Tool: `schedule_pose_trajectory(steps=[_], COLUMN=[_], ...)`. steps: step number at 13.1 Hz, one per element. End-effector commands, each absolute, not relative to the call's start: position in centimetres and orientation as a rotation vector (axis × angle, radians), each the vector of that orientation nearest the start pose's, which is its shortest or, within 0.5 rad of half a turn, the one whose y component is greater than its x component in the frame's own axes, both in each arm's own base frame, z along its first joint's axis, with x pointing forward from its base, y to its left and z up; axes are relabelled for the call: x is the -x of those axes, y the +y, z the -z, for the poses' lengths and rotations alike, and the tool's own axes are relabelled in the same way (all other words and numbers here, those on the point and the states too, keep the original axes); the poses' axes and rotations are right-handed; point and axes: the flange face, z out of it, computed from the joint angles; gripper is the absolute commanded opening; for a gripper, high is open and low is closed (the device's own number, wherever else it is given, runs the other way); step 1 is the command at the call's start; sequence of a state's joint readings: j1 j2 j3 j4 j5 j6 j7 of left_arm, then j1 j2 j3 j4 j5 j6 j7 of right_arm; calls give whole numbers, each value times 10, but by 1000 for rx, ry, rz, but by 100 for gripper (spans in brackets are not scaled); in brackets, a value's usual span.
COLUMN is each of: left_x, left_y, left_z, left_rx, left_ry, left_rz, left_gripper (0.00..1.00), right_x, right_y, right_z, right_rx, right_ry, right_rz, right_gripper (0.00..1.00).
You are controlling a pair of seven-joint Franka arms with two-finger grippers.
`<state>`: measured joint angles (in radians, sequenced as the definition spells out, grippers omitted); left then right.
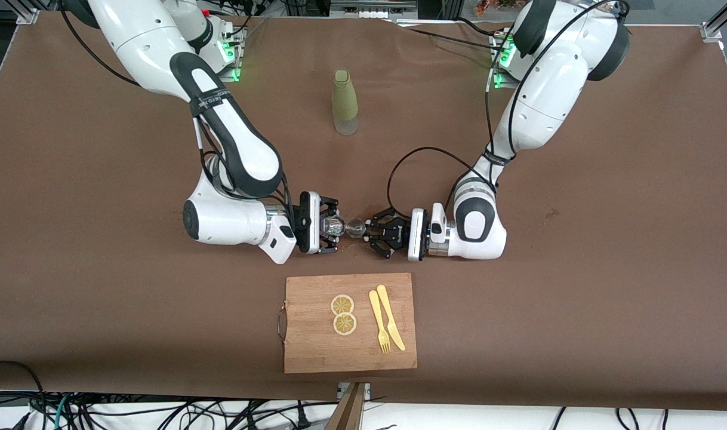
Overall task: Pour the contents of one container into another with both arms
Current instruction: 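Tilt the glass cup with the right gripper, pouring into the jigger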
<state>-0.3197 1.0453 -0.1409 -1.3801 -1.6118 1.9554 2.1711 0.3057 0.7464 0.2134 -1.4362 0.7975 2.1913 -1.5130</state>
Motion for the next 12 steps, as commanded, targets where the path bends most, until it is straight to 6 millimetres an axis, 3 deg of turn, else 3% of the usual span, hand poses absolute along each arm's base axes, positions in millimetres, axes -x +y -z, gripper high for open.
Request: schedule_pose_trajectory(steps=[1,3,7,12], left_x=[-627,-627,-627,-627], left_y=[-364,-365,-364,-365], left_z=[-107,-107,-107,-107], left_rx=[-1363,-1363,-1364,-1363], left_ry=[-1175,-1176,-1175,-1177], left_rz=[-945,-944,-945,-945], left_gripper=[0,0,0,0], right_x=[-635,-637,-630,-630], right_y=[367,379,391,391], right_z=[-281,-297,-297,-297], right_rx=[1820,1830,1880,1881], right_ry=[-1658,-1714,-1755,-1754], right_rz=[452,466,407,406], right_gripper=[0,0,0,0])
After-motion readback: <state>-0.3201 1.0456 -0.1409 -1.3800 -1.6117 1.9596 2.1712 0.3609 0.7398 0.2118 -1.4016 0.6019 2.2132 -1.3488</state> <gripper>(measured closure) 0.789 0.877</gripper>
